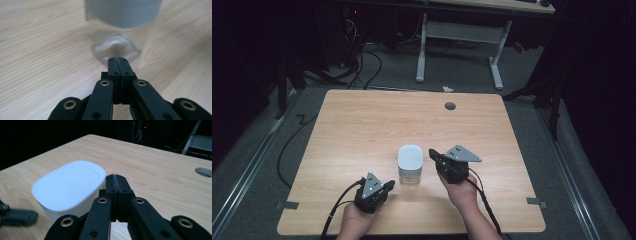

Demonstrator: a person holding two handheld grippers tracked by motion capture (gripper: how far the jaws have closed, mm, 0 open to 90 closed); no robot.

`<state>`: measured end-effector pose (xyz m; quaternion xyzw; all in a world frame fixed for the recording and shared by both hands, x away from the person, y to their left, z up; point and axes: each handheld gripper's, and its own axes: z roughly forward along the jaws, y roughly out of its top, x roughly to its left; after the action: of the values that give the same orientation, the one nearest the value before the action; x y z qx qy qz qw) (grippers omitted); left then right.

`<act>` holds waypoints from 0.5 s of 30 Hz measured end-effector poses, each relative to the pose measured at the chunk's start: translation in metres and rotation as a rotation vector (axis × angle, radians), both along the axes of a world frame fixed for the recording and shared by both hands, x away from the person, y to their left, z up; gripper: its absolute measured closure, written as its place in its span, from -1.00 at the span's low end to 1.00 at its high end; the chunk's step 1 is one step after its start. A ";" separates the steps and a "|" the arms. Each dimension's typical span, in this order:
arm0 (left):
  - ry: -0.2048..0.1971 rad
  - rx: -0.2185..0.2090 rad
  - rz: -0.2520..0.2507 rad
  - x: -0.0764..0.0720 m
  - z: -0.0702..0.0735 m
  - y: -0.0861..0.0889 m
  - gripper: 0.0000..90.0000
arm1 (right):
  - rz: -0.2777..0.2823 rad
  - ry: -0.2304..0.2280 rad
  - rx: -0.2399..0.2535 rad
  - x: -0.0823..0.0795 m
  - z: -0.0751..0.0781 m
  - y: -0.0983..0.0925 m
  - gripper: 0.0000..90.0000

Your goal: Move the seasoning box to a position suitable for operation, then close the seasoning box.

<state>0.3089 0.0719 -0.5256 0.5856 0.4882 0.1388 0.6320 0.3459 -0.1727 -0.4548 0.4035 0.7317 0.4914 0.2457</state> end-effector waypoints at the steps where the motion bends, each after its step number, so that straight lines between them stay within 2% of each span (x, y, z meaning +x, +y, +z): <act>1: 0.006 0.001 0.020 0.005 0.000 0.009 0.99 | -0.015 0.006 -0.005 -0.001 -0.003 -0.007 0.99; 3: 0.009 0.004 0.029 0.007 0.000 0.013 0.97 | -0.021 0.009 -0.005 -0.001 -0.005 -0.010 0.99; 6: 0.020 0.002 0.075 0.016 0.001 0.026 0.94 | -0.050 0.025 -0.008 -0.004 -0.011 -0.024 0.99; 10: 0.009 0.021 0.108 0.022 0.001 0.036 0.87 | -0.074 0.035 -0.014 -0.008 -0.015 -0.037 0.98; 12: 0.005 0.044 0.144 0.027 0.000 0.043 0.65 | -0.102 0.041 -0.026 -0.012 -0.020 -0.052 0.95; 13: 0.005 0.044 0.144 0.027 0.000 0.043 0.58 | -0.102 0.041 -0.026 -0.012 -0.020 -0.052 0.95; 14: 0.001 0.047 0.154 0.028 0.000 0.046 0.51 | -0.129 0.046 -0.032 -0.016 -0.024 -0.065 0.94; 15: -0.004 0.047 0.165 0.030 0.000 0.048 0.51 | -0.129 0.046 -0.032 -0.016 -0.024 -0.065 0.94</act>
<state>0.3385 0.1197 -0.5257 0.5577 0.5303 0.2031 0.6054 0.3303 -0.2379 -0.4785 0.4571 0.7174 0.4534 0.2662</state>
